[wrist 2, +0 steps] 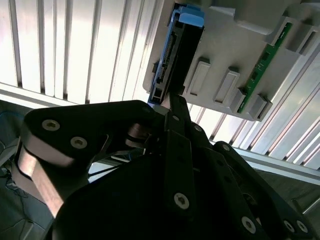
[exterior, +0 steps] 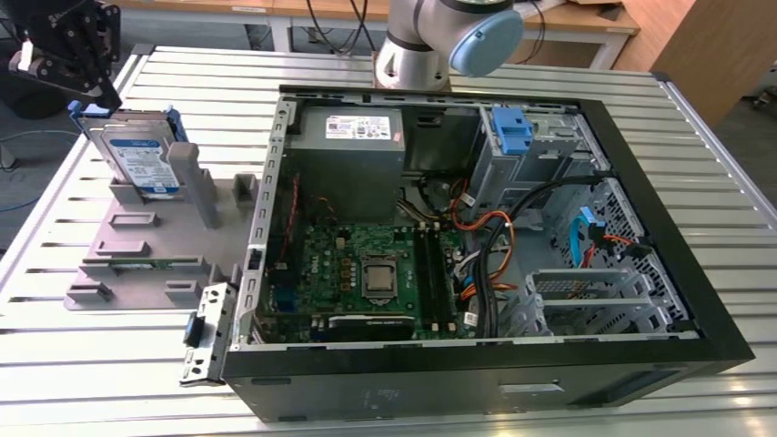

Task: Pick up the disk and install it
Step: 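Pick up the disk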

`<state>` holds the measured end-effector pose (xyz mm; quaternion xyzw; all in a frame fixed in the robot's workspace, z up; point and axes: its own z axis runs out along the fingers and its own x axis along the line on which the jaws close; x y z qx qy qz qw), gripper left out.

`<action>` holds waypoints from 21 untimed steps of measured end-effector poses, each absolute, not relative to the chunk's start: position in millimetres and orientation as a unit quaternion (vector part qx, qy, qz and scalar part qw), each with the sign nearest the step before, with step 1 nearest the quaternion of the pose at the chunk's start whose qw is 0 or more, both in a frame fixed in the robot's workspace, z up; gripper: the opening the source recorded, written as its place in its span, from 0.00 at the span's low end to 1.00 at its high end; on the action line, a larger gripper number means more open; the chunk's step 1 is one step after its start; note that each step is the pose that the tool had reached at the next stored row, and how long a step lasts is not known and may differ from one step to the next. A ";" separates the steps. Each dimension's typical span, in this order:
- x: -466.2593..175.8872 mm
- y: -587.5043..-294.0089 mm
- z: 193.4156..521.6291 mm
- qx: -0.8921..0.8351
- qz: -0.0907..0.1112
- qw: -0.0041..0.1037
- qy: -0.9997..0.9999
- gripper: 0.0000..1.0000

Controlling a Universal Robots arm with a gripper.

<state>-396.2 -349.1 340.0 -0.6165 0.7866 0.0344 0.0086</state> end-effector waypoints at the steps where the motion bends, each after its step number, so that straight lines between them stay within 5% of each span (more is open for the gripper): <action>1: -396.2 -349.1 340.1 -0.617 0.034 0.009 0.787 0.11; 21: -388.5 -349.1 340.1 -0.617 0.034 0.009 0.786 0.11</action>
